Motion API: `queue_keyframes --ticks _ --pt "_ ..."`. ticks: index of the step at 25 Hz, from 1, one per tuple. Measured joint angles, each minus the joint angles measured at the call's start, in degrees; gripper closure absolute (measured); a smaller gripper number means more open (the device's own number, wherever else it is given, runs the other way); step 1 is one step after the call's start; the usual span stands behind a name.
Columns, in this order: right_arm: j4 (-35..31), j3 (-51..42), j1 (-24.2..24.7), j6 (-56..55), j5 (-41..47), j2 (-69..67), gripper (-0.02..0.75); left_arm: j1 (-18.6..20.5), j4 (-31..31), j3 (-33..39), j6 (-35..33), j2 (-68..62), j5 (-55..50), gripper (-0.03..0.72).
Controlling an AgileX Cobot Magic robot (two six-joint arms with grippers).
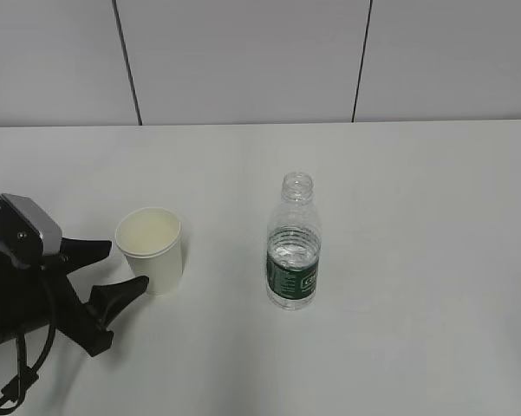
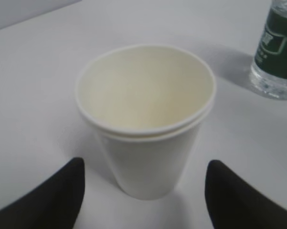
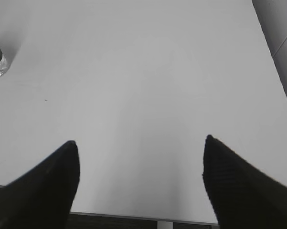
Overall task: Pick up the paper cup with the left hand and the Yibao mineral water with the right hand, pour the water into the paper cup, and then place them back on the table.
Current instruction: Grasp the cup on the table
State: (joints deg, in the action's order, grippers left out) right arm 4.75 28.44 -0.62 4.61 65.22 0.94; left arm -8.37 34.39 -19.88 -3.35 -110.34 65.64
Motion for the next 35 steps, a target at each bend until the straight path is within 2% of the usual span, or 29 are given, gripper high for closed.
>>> queue_keyframes --ticks 4,7,10,20,35 --pt "0.00 0.00 0.00 0.00 0.00 0.00 0.146 0.00 2.88 -0.12 0.30 -1.76 -0.10 0.138" --pt "0.00 0.00 0.00 0.00 0.00 0.00 0.146 0.00 2.28 -0.17 2.00 -2.05 -0.09 0.085" --pt "0.00 0.00 0.00 0.00 0.00 0.00 0.146 0.00 0.69 -0.17 2.87 -2.05 -0.03 0.069" --pt "0.00 0.00 0.00 0.00 0.00 0.00 0.146 0.00 1.72 -4.82 5.61 -3.92 -0.09 0.065" --pt "0.00 0.00 0.00 0.00 0.00 0.00 0.146 -0.78 4.63 -8.81 6.24 -8.26 -0.06 0.069"
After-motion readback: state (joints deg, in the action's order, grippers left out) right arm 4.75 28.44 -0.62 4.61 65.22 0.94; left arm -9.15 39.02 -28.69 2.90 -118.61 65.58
